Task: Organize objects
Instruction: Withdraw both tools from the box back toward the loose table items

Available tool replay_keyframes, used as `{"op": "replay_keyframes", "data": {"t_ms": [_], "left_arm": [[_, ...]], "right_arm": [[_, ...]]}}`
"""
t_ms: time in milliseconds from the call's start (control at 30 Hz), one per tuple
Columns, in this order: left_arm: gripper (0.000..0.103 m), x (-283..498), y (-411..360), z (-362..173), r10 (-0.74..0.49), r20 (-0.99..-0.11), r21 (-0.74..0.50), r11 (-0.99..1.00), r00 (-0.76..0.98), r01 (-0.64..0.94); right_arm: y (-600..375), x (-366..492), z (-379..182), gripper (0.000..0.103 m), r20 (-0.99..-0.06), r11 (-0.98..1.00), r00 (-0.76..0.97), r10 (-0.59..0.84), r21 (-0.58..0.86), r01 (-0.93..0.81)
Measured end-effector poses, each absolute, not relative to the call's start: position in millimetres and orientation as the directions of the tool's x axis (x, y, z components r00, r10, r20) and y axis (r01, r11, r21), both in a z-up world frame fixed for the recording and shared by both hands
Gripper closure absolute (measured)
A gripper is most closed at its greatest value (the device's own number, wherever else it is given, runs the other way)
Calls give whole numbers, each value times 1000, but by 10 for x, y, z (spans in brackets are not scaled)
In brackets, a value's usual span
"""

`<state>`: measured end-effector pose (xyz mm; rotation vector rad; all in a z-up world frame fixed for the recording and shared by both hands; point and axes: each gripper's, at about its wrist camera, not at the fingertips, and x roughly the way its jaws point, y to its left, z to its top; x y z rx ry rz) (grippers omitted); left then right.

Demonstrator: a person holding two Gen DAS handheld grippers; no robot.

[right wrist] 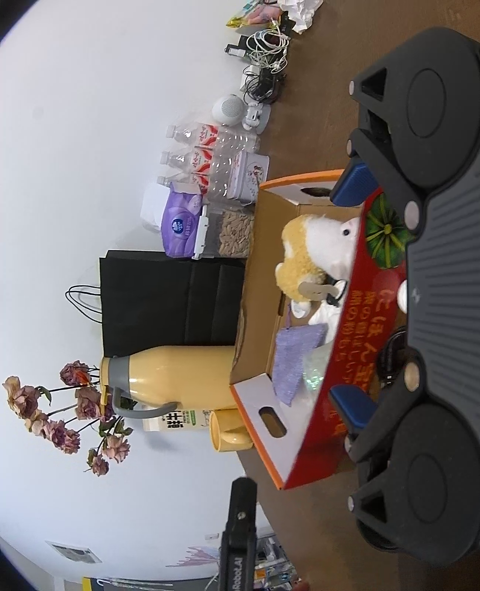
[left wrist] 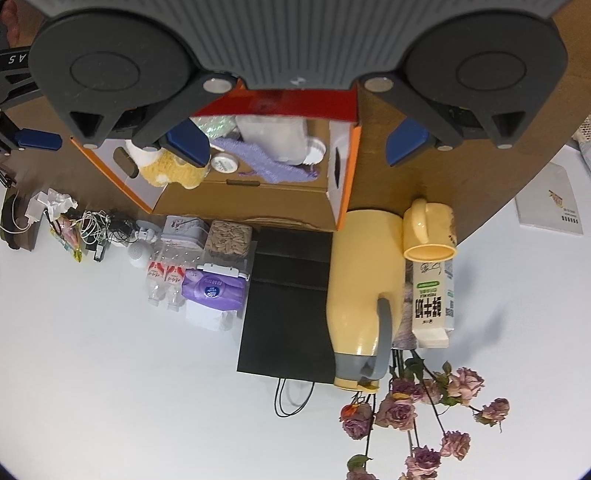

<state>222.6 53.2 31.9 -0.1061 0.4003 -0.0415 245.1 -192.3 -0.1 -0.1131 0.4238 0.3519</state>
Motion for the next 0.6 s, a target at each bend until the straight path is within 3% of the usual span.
{"op": "replay_keyframes", "data": {"t_ms": [600], "left_arm": [[0,1973,742,144,-28,-446,-105,994,894,-21]], "right_arm": [[-2161,2306,-278,0,-521,940,810,269,-42,-339]]}}
